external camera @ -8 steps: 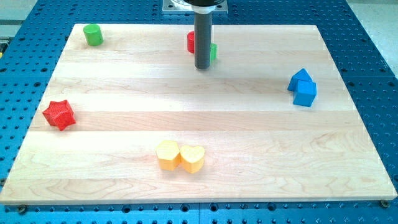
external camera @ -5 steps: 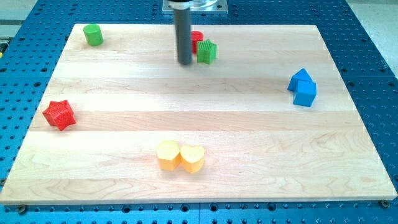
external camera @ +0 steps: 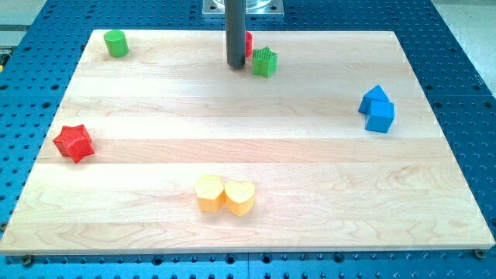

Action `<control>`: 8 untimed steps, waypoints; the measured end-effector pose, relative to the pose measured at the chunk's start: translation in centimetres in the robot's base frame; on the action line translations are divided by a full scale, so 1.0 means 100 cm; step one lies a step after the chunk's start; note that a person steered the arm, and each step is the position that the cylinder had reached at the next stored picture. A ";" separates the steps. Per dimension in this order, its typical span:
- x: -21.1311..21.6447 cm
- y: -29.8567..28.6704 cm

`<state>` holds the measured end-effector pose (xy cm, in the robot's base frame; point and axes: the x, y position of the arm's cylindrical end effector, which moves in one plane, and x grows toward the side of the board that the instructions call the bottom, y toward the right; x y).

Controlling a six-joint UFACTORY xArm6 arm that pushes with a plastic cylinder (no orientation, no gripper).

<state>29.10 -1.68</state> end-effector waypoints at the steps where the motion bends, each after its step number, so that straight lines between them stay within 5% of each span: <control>1: 0.041 0.009; 4: 0.048 -0.012; 7: 0.022 0.103; 8: 0.026 0.049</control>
<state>31.69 3.25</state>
